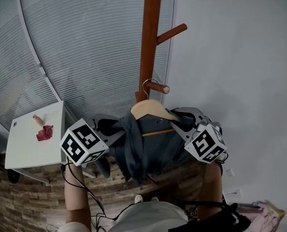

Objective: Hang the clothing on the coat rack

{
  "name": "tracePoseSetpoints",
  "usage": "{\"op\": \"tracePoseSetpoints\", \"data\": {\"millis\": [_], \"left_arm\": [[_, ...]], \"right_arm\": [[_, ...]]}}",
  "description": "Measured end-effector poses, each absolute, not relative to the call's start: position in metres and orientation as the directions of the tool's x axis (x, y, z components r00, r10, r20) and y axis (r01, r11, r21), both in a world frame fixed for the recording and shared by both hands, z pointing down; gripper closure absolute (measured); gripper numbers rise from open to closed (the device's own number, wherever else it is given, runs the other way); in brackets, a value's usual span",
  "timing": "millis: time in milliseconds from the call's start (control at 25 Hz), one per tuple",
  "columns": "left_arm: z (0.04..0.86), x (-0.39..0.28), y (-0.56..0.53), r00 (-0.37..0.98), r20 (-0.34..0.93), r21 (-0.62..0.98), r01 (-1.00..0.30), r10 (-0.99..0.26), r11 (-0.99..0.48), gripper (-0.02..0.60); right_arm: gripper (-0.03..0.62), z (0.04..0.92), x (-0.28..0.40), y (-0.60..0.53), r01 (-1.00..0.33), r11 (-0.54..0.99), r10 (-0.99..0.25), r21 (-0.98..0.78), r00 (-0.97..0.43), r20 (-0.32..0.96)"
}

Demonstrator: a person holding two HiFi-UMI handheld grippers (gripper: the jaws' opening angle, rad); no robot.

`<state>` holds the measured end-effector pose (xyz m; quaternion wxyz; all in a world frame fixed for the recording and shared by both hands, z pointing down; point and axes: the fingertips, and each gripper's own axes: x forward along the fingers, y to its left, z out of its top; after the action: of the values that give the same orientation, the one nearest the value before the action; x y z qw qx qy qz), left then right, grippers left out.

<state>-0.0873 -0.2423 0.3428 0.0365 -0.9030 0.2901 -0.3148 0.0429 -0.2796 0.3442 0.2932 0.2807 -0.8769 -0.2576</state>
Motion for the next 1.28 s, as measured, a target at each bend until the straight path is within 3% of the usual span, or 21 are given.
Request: {"op": "tracePoseSetpoints", "data": {"millis": [1280], "left_arm": [[0.358, -0.089, -0.255, 0.636, 0.536, -0.264, -0.498, -0.555, -0.826, 0.492]], "right_arm": [[0.473, 0.36, 0.041, -0.29, -0.325, 0.721, -0.638, 0.612, -0.657, 0.402]]}}
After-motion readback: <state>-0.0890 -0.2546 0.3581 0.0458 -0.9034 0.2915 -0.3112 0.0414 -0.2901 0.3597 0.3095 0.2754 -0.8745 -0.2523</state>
